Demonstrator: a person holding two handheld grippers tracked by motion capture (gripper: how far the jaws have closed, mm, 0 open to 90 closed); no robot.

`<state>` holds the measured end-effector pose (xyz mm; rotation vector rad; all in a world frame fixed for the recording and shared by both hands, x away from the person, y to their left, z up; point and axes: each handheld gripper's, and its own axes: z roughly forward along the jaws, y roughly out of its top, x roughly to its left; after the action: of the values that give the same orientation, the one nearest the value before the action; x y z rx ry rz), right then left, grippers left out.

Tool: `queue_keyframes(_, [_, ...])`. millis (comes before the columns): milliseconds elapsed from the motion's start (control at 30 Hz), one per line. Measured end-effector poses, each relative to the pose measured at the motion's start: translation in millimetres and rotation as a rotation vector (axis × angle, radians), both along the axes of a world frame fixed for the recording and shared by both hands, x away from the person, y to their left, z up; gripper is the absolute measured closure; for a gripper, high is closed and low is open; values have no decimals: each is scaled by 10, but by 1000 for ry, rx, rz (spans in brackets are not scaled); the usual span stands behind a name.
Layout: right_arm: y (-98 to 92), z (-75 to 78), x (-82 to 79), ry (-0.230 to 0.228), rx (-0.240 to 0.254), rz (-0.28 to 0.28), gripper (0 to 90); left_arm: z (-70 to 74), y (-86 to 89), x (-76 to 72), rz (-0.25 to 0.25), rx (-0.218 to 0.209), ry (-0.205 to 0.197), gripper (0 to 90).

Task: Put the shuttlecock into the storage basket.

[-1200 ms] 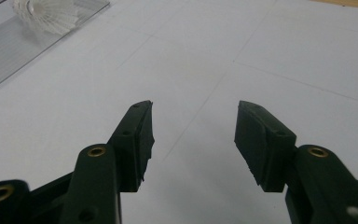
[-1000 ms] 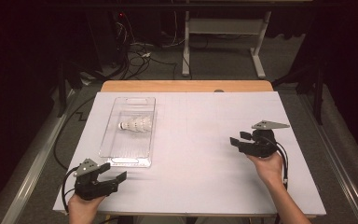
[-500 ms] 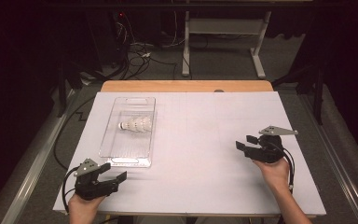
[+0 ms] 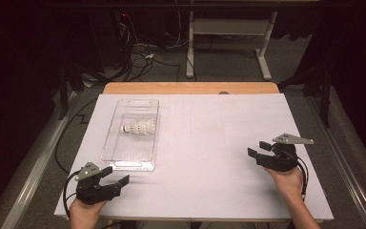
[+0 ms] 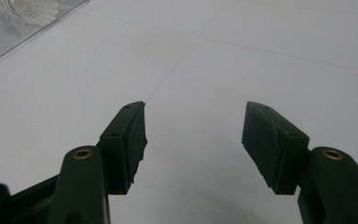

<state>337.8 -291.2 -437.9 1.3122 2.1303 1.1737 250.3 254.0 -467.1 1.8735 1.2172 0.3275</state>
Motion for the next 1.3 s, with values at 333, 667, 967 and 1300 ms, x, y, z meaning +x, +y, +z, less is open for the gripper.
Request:
queue_keyframes(333, [-57,-53,-80,-2,3,-5,371,0,7,-3,6,-7,-3,233])
queue_keyframes(667, [-121,-115,-170,-14,18,-16,363,2,11,-3,8,-8,-2,235])
queue_keyframes(967, [-194,-142,-248,-24,33,-29,355,5,13,-9,8,-8,-4,237])
queue_keyframes(1300, [-285,-192,-317,-32,44,-57,347,8,18,-14,10,-8,-7,237])
